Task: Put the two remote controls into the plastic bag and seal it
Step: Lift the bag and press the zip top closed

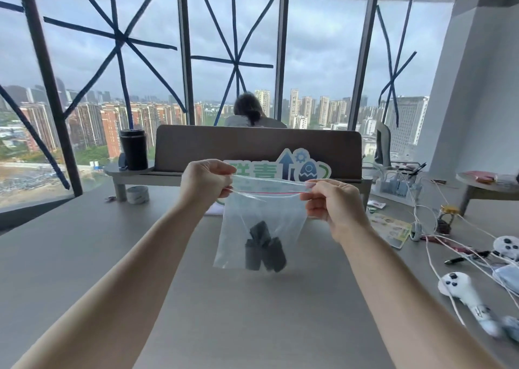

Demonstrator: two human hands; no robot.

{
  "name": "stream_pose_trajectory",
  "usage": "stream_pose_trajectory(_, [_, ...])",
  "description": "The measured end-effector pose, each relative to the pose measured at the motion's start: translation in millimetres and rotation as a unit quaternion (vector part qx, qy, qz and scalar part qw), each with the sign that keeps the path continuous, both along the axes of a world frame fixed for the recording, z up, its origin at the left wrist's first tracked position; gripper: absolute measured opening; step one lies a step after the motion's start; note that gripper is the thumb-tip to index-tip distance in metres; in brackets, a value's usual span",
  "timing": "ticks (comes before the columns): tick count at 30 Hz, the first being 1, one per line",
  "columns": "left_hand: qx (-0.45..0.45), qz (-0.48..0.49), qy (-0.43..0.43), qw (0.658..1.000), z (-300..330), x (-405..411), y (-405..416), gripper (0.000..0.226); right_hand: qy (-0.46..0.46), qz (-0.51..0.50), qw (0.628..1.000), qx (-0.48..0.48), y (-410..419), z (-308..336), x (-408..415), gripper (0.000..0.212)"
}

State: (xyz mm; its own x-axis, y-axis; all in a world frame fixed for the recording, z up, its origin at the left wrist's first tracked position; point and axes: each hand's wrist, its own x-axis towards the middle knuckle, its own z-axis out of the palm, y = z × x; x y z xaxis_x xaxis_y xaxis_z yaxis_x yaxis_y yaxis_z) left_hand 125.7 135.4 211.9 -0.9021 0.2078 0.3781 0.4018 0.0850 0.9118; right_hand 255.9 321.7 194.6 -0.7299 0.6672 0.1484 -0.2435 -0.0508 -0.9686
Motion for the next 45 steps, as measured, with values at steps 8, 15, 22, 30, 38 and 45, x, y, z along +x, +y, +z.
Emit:
stream_pose_trajectory(8, [0.025,-0.143,-0.121,0.982,1.7,1.9,-11.6,0.023,-0.034,0.067,0.991,0.111,15.9,13.1,25.9,0.009])
stream_pose_trajectory(15, [0.051,-0.23,-0.129,0.963,2.6,13.3,-21.5,0.024,-0.084,-0.078,0.927,0.356,14.0,29.1,35.6,0.011])
stream_pose_trajectory(22, [-0.041,-0.061,-0.021,0.997,-12.4,19.6,-14.1,0.007,-0.055,-0.092,0.94,0.323,16.0,37.0,43.9,0.02])
stream_pose_trajectory(30, [-0.035,-0.109,-0.023,0.993,-5.8,44.1,12.6,0.013,-0.169,-0.147,0.786,0.576,-4.1,47.4,50.3,0.028])
stream_pose_trajectory(38, [-0.083,-0.079,0.091,0.989,8.5,58.1,28.0,0.02,-0.158,-0.003,0.808,0.567,-23.3,60.3,19.5,0.013])
stream_pose_trajectory(45, [-0.089,-0.082,0.109,0.987,16.4,56.9,29.3,0.011,-0.162,0.038,0.805,0.569,-18.8,70.7,14.0,0.015])
